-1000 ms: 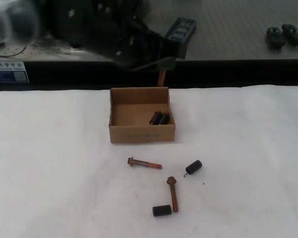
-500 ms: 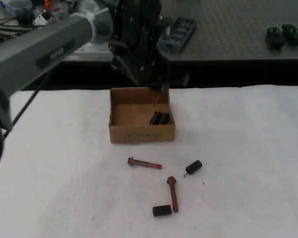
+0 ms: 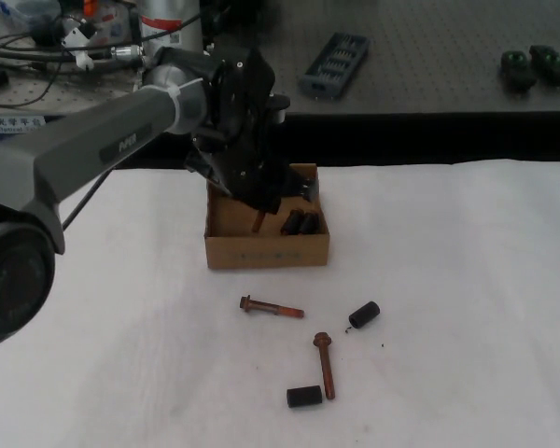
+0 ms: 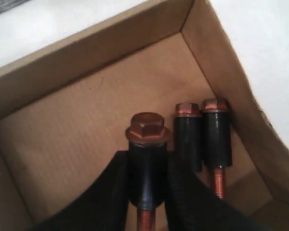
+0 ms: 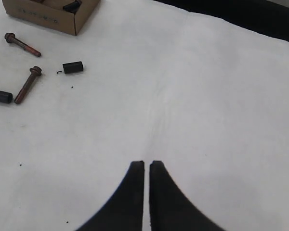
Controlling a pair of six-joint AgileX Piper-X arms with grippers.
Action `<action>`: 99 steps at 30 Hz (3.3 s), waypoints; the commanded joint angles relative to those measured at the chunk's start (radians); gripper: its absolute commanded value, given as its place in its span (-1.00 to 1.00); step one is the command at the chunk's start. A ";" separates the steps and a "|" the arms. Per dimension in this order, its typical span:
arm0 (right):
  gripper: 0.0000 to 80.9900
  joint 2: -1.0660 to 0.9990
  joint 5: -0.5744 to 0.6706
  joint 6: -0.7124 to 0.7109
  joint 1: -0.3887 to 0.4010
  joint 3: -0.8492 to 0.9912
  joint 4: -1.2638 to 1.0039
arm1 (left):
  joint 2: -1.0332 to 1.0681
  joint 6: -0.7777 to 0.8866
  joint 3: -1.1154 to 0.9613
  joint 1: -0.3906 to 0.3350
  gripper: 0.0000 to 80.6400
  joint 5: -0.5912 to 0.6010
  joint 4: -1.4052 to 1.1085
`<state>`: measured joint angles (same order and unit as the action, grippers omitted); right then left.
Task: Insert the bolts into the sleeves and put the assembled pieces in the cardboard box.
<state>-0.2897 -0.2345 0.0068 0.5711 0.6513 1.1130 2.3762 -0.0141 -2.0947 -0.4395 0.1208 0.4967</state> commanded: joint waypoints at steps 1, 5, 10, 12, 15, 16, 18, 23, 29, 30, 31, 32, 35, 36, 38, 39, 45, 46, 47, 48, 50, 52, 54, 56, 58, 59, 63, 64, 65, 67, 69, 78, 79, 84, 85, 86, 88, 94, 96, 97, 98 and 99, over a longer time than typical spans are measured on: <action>-0.91 0.005 -0.003 0.007 -0.004 0.002 -0.003 | 0.009 -0.016 -0.023 -0.001 -0.99 0.026 -0.052; -0.91 0.005 -0.003 0.007 -0.004 0.002 -0.003 | 0.022 -0.016 -0.023 -0.001 -0.99 0.026 -0.058; -0.91 0.005 -0.003 0.007 -0.004 0.002 -0.003 | 0.039 -0.016 -0.023 -0.001 -0.99 0.084 -0.050; -0.91 0.005 -0.003 0.007 -0.004 0.002 -0.003 | 0.046 -0.016 -0.023 -0.001 -0.99 0.084 -0.049; -0.91 0.005 -0.003 0.007 -0.004 0.002 -0.003 | 0.054 -0.016 -0.023 -0.003 -0.99 0.086 -0.049; -0.91 0.005 -0.003 0.007 -0.004 0.002 -0.003 | 0.054 -0.016 -0.023 -0.003 -0.99 0.086 -0.049; -0.91 0.005 -0.003 0.007 -0.004 0.002 -0.003 | 0.054 -0.016 -0.023 -0.003 -0.99 0.086 -0.047; -0.91 0.005 -0.003 0.007 -0.004 0.002 -0.003 | 0.052 -0.014 -0.023 -0.005 -0.64 0.086 -0.047; -0.91 0.005 -0.003 -0.007 -0.004 0.002 -0.008 | 0.052 0.051 -0.023 -0.005 -0.11 0.086 -0.042; -0.91 0.005 -0.003 -0.013 -0.004 0.002 -0.013 | 0.048 0.066 -0.023 -0.005 -0.11 0.086 -0.039; -0.91 0.005 -0.003 -0.020 -0.004 0.002 -0.023 | 0.042 0.077 -0.023 -0.005 -0.11 0.086 -0.038; -0.91 0.005 -0.003 -0.027 -0.004 0.002 -0.036 | 0.035 0.091 -0.023 -0.005 -0.11 0.086 -0.031; -0.91 0.005 0.035 -0.043 -0.004 0.002 -0.095 | -0.012 0.140 -0.023 -0.001 -0.18 0.086 0.004; -0.91 0.002 0.075 -0.070 -0.004 0.002 -0.118 | -0.035 0.142 -0.023 0.003 -0.24 0.082 0.029; -0.91 -0.021 0.169 -0.099 -0.004 0.002 -0.162 | -0.082 0.142 -0.023 0.012 -0.43 0.062 0.076; -0.91 -0.041 0.199 -0.099 -0.004 0.002 -0.181 | -0.109 0.142 -0.023 0.021 -0.53 0.043 0.103; -0.91 -0.242 0.311 -0.169 -0.004 0.022 -0.320 | -0.254 0.225 -0.018 0.098 -1.00 0.040 0.259; -0.91 -0.294 0.340 -0.185 -0.004 0.038 -0.343 | -0.277 0.216 -0.012 0.111 -0.98 0.040 0.276; -0.91 -0.351 0.362 -0.201 -0.004 0.058 -0.360 | -0.297 0.216 -0.002 0.124 -0.98 0.040 0.284; -0.91 -0.411 0.386 -0.218 -0.010 0.084 -0.370 | -0.323 0.216 0.014 0.136 -0.98 0.040 0.292; -0.91 -0.524 0.461 -0.266 -0.023 0.138 -0.376 | -0.379 0.210 0.066 0.156 -0.98 0.040 0.294; -0.91 -0.657 0.549 -0.300 -0.046 0.215 -0.375 | -0.441 0.187 0.135 0.166 -0.98 0.040 0.294; -0.91 -0.782 0.590 -0.316 -0.067 0.283 -0.375 | -0.503 0.186 0.239 0.169 -0.98 0.040 0.283; -0.91 -0.883 0.597 -0.339 -0.080 0.352 -0.379 | -0.583 0.187 0.378 0.168 -0.98 0.040 0.223; -0.92 -0.985 0.606 -0.376 -0.082 0.430 -0.378 | -0.668 0.203 0.526 0.168 -0.98 0.042 0.128; -0.93 -1.024 0.605 -0.383 -0.082 0.462 -0.378 | -0.720 0.221 0.615 0.168 -0.98 0.047 0.066; -0.79 -1.196 0.605 -0.384 -0.070 0.605 -0.378 | -0.927 0.248 0.953 0.168 -0.98 0.048 -0.162; -0.65 -1.233 0.605 -0.384 -0.066 0.639 -0.378 | -0.981 0.246 1.030 0.168 -0.98 0.048 -0.201; -0.50 -1.273 0.605 -0.384 -0.058 0.671 -0.378 | -1.033 0.246 1.100 0.168 -0.98 0.048 -0.232; -0.28 -1.342 0.603 -0.385 -0.042 0.730 -0.378 | -1.121 0.246 1.207 0.168 -0.98 0.048 -0.254; -0.26 -1.412 0.603 -0.390 -0.020 0.784 -0.378 | -1.211 0.244 1.305 0.168 -0.98 0.048 -0.258; -0.33 -1.747 0.511 -0.479 0.098 1.031 -0.361 | -1.549 0.239 1.555 0.168 -0.98 0.048 -0.258; -0.33 -1.785 0.497 -0.491 0.107 1.061 -0.347 | -1.582 0.239 1.567 0.168 -0.98 0.048 -0.258; -0.33 -1.932 0.446 -0.567 0.119 1.178 -0.250 | -1.700 0.190 1.616 0.168 -0.98 0.048 -0.242; -0.33 -1.950 0.441 -0.569 0.119 1.188 -0.239 | -1.716 0.168 1.618 0.168 -0.98 0.044 -0.224; -0.33 -1.963 0.424 -0.569 0.119 1.192 -0.231 | -1.727 0.148 1.618 0.168 -0.98 0.040 -0.210; -0.33 -1.972 0.404 -0.588 0.119 1.192 -0.207 | -1.746 0.122 1.618 0.168 -0.98 0.040 -0.179; -0.33 -1.973 0.404 -0.616 0.133 1.190 -0.136 | -1.752 0.105 1.621 0.168 -0.98 0.040 -0.146; -0.33 -1.975 0.404 -0.629 0.139 1.190 -0.136 | -1.752 0.105 1.621 0.168 -0.98 0.040 -0.146; -0.33 -1.975 0.404 -0.630 0.142 1.190 -0.136 | -1.752 0.105 1.621 0.168 -0.98 0.040 -0.146; -0.33 -1.975 0.404 -0.630 0.146 1.190 -0.136 | -1.752 0.105 1.621 0.168 -0.98 0.040 -0.146; -0.33 -1.975 0.404 -0.630 0.150 1.190 -0.132 | -1.752 0.105 1.621 0.168 -0.98 0.040 -0.146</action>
<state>-2.2697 0.1605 -0.6055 0.7097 1.8283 0.9658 0.6313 0.1081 -0.4765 -0.2716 0.1654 0.3417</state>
